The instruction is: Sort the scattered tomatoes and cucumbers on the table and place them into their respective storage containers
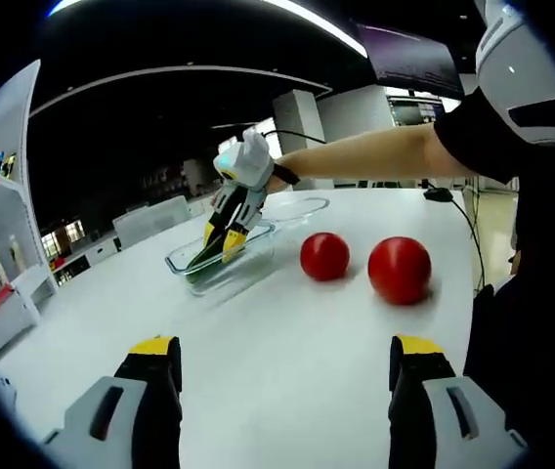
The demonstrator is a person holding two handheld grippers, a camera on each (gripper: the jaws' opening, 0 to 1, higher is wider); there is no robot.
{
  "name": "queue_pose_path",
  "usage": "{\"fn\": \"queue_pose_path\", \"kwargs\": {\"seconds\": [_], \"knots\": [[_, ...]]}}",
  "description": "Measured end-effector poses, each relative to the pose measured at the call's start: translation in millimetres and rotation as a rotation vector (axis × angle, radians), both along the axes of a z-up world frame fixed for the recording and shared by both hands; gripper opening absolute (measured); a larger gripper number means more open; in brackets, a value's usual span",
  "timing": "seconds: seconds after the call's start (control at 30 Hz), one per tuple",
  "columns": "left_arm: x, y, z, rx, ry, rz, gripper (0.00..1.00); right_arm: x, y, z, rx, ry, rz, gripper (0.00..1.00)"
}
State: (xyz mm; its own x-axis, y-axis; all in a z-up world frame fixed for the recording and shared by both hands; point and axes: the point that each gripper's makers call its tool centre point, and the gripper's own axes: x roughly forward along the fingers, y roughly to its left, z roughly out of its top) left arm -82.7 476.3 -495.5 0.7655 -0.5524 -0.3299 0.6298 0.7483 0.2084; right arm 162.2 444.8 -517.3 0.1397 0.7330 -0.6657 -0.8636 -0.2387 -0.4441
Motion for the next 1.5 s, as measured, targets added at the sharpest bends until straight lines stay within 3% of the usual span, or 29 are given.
{"fn": "queue_pose_path", "kwargs": {"seconds": [0.33, 1.27, 1.5], "knots": [[0.5, 0, -4.8, 0.008, 0.008, -0.003, 0.87, 0, -4, -18.5, -0.04, -0.009, -0.02, 0.18], [-13.3, -2, -2.0, 0.006, 0.001, -0.008, 0.86, 2, -7, -19.8, -0.072, -0.038, -0.061, 0.17], [-14.8, -1, -1.7, 0.007, 0.001, 0.0, 0.86, 5, -14, -6.6, -0.049, -0.038, -0.12, 0.24]]}}
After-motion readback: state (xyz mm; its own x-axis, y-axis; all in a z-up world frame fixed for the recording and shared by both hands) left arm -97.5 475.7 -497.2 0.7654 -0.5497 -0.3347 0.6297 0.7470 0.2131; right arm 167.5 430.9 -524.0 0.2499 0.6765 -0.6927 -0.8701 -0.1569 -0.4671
